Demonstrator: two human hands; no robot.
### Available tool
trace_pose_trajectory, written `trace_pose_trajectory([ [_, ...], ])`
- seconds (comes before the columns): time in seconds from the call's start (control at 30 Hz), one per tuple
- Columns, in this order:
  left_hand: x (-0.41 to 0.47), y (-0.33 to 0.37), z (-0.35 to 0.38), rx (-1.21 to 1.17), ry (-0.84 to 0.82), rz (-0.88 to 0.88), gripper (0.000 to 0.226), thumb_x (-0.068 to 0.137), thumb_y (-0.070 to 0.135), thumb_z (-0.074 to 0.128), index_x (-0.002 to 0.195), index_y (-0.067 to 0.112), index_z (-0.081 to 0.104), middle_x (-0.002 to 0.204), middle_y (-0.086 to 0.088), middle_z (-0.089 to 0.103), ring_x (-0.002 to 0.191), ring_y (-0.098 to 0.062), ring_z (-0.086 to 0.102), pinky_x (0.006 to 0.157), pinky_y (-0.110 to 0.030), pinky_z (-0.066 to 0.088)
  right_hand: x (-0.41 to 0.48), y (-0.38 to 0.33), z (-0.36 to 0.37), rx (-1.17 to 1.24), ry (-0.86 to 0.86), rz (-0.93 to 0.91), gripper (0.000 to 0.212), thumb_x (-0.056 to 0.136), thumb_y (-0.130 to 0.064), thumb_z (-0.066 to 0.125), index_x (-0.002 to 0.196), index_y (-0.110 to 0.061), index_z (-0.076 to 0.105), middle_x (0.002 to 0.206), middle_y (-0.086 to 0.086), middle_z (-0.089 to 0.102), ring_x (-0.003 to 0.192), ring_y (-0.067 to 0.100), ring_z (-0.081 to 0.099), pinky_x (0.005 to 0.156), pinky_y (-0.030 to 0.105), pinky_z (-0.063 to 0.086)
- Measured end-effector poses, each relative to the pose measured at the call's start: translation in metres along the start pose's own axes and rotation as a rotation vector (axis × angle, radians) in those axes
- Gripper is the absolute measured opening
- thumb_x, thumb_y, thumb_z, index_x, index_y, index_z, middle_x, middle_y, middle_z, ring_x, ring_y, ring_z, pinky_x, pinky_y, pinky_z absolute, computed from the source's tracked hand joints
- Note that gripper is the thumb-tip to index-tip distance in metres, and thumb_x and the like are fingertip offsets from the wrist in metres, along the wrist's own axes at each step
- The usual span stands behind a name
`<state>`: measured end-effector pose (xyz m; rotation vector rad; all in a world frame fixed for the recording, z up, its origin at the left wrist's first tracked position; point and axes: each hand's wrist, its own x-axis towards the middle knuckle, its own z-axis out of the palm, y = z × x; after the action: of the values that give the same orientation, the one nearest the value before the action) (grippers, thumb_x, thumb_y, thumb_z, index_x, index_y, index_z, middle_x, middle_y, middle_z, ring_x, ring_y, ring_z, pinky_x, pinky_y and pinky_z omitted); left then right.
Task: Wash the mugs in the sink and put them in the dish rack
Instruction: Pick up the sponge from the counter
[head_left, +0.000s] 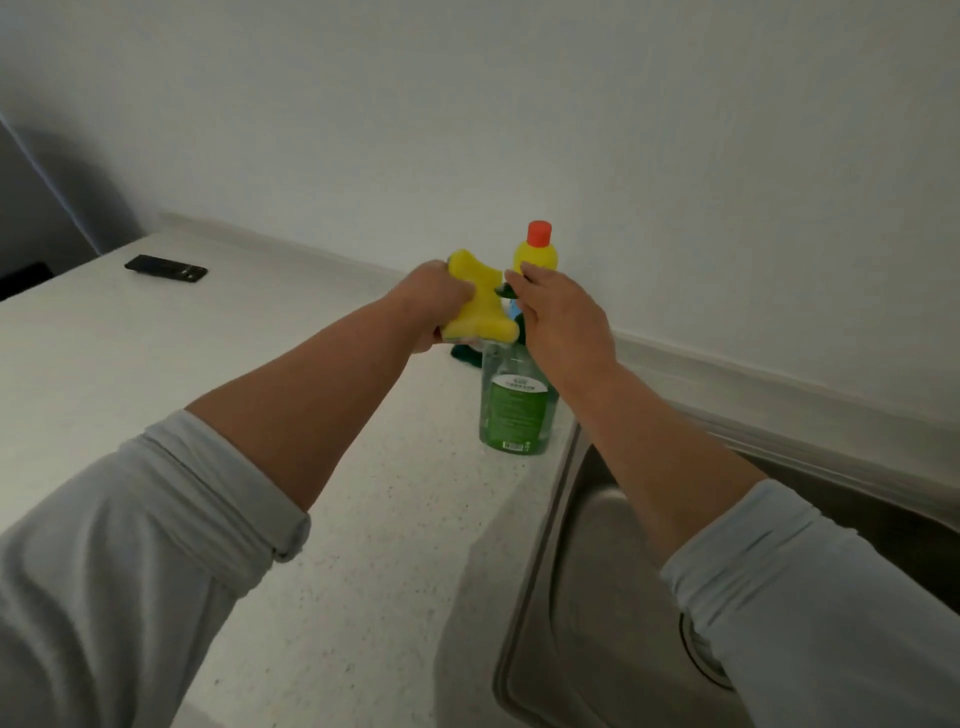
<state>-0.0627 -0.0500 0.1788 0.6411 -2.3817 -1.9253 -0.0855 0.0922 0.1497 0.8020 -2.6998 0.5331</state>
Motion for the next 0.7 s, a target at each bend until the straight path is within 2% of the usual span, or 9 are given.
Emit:
trace_pose_trajectory([
  [0.1, 0.002, 0.010, 0.000, 0.056, -0.026, 0.011, 0.037, 0.094, 0.004, 0.045, 0.131, 0.004, 0.043, 0.125, -0.020, 0.048, 0.109, -0.034, 0.054, 0.089, -0.045, 0.051, 0.001, 0.000, -0.002, -0.061, -0.027, 0.000, 0.047, 0.099, -0.012, 0.038, 0.145, -0.023, 0.034, 0.153, 0.000, 0.031, 0.138, 0.021, 0.029, 0.108, 0.034, 0.029],
  [0.2, 0.000, 0.022, 0.001, 0.090, -0.046, 0.017, 0.028, 0.092, 0.004, 0.046, 0.120, 0.005, 0.049, 0.109, -0.016, 0.051, 0.094, -0.027, 0.056, 0.077, -0.035, 0.052, 0.002, -0.001, -0.006, -0.106, -0.052, 0.002, 0.047, 0.099, -0.016, 0.039, 0.145, -0.024, 0.033, 0.152, -0.001, 0.031, 0.138, 0.021, 0.029, 0.106, 0.035, 0.031],
  [0.33, -0.001, 0.031, 0.002, 0.151, -0.036, 0.000, 0.003, 0.092, 0.006, 0.049, 0.093, 0.006, 0.052, 0.089, -0.009, 0.052, 0.077, -0.018, 0.056, 0.061, -0.029, 0.053, 0.006, -0.005, -0.008, -0.155, -0.062, 0.006, 0.047, 0.098, -0.014, 0.041, 0.143, -0.023, 0.035, 0.148, -0.001, 0.036, 0.132, 0.021, 0.035, 0.099, 0.034, 0.037],
  [0.43, -0.001, 0.033, 0.002, 0.171, -0.020, -0.014, 0.014, 0.091, 0.004, 0.051, 0.078, 0.010, 0.048, 0.084, -0.008, 0.051, 0.079, -0.019, 0.056, 0.072, -0.032, 0.054, 0.007, -0.008, -0.009, -0.172, -0.042, 0.003, 0.042, 0.096, -0.013, 0.044, 0.136, -0.022, 0.043, 0.132, 0.001, 0.049, 0.120, 0.021, 0.044, 0.086, 0.034, 0.043],
  [0.53, -0.004, 0.036, 0.003, 0.153, -0.019, -0.013, 0.013, 0.092, 0.003, 0.050, 0.080, 0.008, 0.048, 0.080, -0.006, 0.049, 0.070, -0.016, 0.054, 0.063, -0.028, 0.053, 0.007, -0.010, -0.010, -0.172, -0.045, 0.000, 0.042, 0.095, -0.012, 0.045, 0.137, -0.021, 0.044, 0.131, 0.001, 0.050, 0.120, 0.022, 0.045, 0.087, 0.035, 0.044],
  [0.63, -0.008, 0.038, 0.004, 0.144, -0.007, -0.028, 0.003, 0.093, 0.003, 0.048, 0.095, 0.005, 0.048, 0.083, -0.008, 0.049, 0.070, -0.016, 0.053, 0.061, -0.029, 0.052, 0.006, -0.011, -0.009, -0.179, -0.042, -0.004, 0.040, 0.096, -0.013, 0.045, 0.135, -0.020, 0.045, 0.127, 0.003, 0.051, 0.118, 0.023, 0.046, 0.085, 0.035, 0.045],
  [0.7, -0.008, 0.036, 0.004, 0.127, -0.001, -0.033, 0.014, 0.093, 0.007, 0.049, 0.107, 0.007, 0.046, 0.095, -0.012, 0.051, 0.077, -0.020, 0.056, 0.060, -0.029, 0.052, 0.004, -0.011, -0.007, -0.179, -0.035, -0.009, 0.037, 0.095, -0.014, 0.046, 0.132, -0.019, 0.047, 0.123, 0.004, 0.052, 0.115, 0.023, 0.047, 0.083, 0.035, 0.045],
])
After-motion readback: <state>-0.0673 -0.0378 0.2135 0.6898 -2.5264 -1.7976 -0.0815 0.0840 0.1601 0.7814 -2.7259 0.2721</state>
